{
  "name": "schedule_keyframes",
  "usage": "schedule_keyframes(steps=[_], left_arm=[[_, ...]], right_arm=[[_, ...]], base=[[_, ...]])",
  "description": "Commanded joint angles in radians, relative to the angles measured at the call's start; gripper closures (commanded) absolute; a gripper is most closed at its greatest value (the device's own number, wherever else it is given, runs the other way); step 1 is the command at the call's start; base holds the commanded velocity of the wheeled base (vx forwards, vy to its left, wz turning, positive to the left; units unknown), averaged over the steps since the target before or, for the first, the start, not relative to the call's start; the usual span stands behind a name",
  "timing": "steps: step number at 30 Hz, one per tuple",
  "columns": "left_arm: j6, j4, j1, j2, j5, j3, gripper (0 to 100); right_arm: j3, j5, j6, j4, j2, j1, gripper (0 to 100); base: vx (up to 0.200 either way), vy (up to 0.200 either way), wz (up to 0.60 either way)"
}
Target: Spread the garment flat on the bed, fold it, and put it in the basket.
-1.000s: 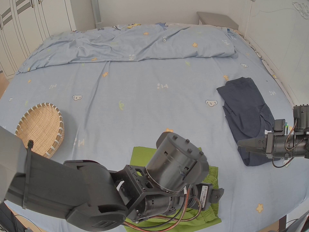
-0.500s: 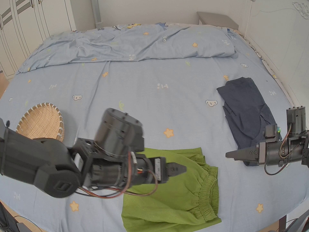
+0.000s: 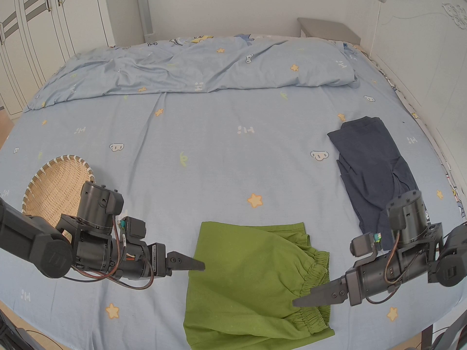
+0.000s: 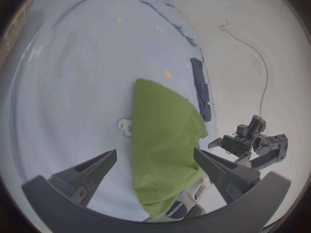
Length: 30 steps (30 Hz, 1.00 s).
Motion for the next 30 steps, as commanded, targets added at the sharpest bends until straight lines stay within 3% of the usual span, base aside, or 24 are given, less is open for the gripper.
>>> schedule_keyframes(steps=[1, 6, 15, 19, 30], left_arm=[[0.046, -0.011, 0.026, 0.112, -0.019, 0.041, 0], [0.052, -0.040, -0.031, 0.164, -0.062, 0.046, 0], [-0.002, -0.234, -0.104, 0.209, -0.091, 0.090, 0], [-0.029, -0.307, -0.134, 0.253, -0.091, 0.101, 0], [-0.114, -0.442, -0.212, 0.290, -0.091, 0.110, 0]], right_arm=[[0.039, -0.031, -0.025, -0.023, 0.126, 0.056, 0], [0.042, -0.090, -0.032, -0.021, 0.171, 0.055, 0], [0.056, -0.091, -0.038, -0.023, 0.209, 0.010, 0], [0.056, -0.090, -0.084, -0.023, 0.243, -0.024, 0], [0.054, -0.079, -0.091, -0.024, 0.241, -0.056, 0]], base=[[0.000, 0.000, 0.00], [0.000, 0.000, 0.00], [0.000, 0.000, 0.00], [0.000, 0.000, 0.00], [0.000, 0.000, 0.00]])
